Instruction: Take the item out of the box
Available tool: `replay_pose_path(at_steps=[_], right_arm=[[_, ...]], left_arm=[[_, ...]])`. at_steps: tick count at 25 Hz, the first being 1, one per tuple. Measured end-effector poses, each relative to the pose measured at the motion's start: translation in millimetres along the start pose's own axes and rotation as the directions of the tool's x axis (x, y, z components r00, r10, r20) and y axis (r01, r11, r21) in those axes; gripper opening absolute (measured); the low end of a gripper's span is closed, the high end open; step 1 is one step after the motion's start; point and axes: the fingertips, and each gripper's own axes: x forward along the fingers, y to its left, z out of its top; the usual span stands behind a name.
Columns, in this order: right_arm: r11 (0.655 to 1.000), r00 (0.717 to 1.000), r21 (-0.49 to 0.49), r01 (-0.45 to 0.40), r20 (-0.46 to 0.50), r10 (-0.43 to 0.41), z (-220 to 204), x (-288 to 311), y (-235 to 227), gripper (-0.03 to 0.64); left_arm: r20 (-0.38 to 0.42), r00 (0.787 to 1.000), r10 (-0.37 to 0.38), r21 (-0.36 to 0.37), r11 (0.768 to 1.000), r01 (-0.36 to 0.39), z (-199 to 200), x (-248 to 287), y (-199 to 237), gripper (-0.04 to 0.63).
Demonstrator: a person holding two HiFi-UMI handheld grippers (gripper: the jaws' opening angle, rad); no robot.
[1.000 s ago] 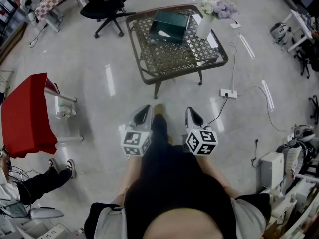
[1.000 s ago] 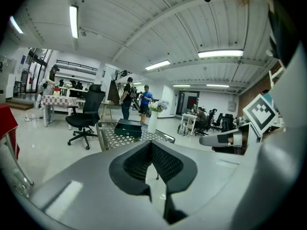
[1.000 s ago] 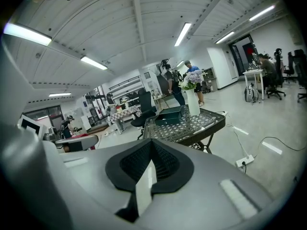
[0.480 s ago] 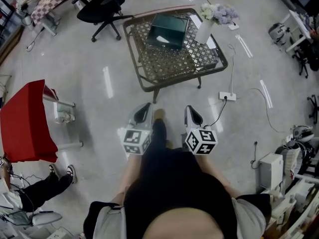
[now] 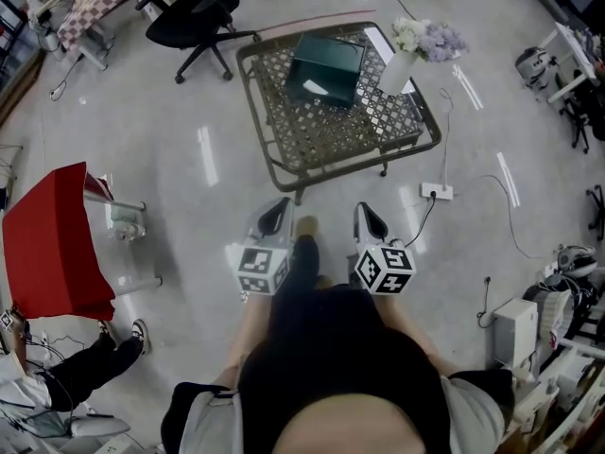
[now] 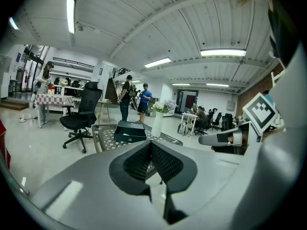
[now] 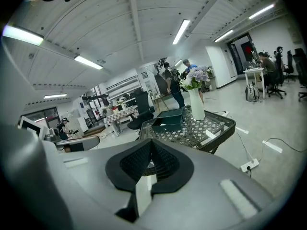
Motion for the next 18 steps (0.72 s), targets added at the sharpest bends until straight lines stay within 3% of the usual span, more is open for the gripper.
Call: replay_pose_path(at_steps=[8, 18], right_arm=[[1.0, 1.0, 0.004, 0.013, -0.016, -0.013, 22, 42, -11, 0.0], [0.999, 0.999, -0.005, 0.049, 0.001, -0.049, 62, 93, -21, 0.0]], left_arm=[[-0.005, 1.0, 0.005, -0.028, 1.0, -0.005, 17, 41, 26, 0.009], [0.004, 1.0, -0.012, -0.009, 1.0, 0.012, 48, 87, 61, 0.009]])
